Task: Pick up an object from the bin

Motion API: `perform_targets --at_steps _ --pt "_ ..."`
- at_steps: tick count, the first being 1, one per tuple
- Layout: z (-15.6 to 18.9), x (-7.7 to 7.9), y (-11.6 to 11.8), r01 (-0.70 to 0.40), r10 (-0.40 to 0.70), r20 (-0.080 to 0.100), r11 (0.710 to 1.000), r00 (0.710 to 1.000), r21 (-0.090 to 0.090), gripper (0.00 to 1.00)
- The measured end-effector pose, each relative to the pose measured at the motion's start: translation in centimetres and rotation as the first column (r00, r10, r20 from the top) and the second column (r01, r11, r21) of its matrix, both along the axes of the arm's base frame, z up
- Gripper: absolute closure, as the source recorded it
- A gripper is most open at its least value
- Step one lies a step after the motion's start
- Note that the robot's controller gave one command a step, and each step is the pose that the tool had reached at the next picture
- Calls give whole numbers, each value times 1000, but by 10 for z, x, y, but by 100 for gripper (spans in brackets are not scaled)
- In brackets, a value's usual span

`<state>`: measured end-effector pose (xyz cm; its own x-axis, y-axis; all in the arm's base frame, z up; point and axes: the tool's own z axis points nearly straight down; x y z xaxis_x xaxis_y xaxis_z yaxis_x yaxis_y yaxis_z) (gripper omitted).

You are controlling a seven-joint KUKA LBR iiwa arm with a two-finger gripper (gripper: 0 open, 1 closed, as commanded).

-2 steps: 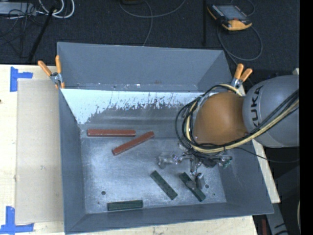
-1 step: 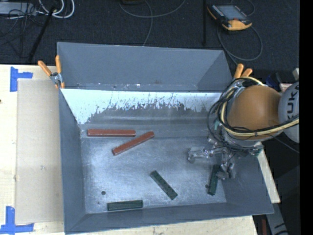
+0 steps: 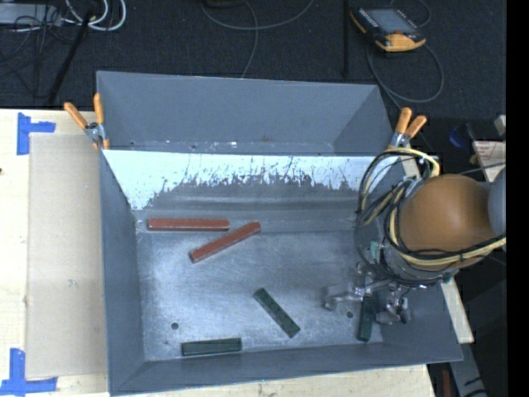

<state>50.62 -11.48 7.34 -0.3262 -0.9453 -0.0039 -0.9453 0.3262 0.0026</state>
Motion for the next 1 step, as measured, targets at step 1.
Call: perform_targets --at_steps 1 --pt "0 0 -1 3 -3 -1 1000 1000 -2 100"
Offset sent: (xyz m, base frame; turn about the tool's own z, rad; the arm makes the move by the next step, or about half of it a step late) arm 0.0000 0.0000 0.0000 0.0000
